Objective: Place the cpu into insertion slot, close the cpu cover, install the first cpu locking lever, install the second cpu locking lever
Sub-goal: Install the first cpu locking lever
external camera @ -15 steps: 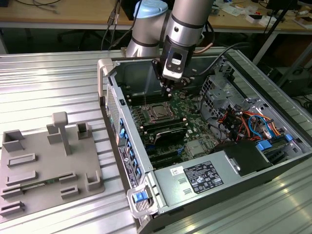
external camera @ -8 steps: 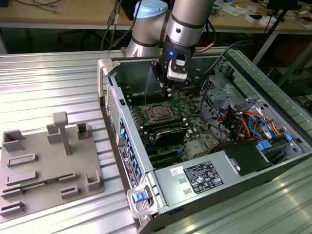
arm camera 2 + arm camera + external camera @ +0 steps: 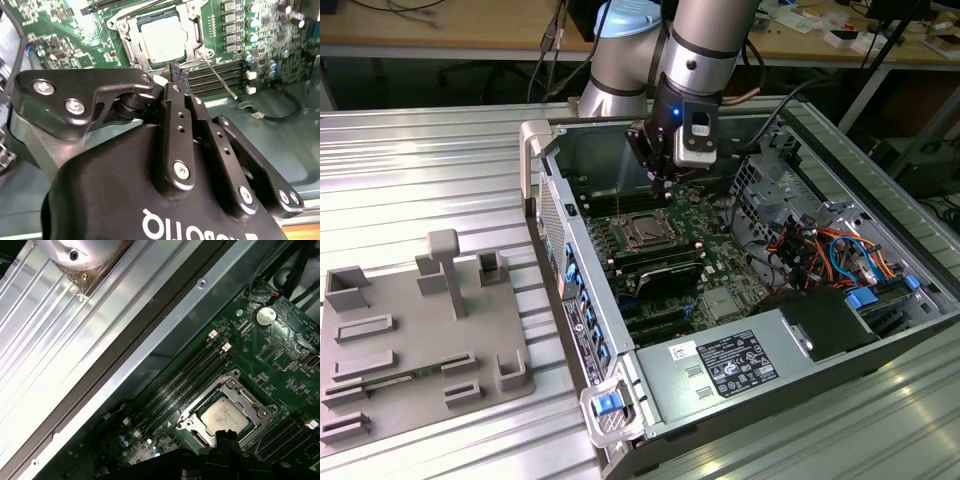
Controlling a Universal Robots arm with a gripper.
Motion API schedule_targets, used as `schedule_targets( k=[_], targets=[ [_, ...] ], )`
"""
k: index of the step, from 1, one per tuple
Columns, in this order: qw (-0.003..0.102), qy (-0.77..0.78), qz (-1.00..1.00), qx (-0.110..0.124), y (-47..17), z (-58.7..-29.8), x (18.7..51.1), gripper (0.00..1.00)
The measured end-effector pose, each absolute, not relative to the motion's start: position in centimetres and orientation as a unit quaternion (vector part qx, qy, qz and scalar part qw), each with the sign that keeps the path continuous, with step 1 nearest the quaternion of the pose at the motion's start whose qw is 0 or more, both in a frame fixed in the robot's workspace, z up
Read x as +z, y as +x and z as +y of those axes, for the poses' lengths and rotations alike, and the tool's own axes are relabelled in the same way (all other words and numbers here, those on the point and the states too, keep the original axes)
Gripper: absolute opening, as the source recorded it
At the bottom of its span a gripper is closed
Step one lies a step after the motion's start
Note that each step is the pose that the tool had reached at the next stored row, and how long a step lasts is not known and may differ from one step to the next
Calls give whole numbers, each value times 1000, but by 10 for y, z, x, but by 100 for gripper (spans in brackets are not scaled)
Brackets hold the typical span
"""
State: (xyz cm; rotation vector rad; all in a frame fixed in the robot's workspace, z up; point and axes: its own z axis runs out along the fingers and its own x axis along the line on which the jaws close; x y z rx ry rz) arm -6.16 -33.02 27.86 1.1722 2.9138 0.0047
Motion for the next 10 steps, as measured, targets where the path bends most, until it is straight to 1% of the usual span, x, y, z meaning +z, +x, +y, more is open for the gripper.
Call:
schedule_targets(
  k=[4, 10],
  targets=[
    [0, 325, 946, 2, -62, -330, 279, 11],
    [0, 322, 947, 2, -63, -330, 279, 11]
  ],
)
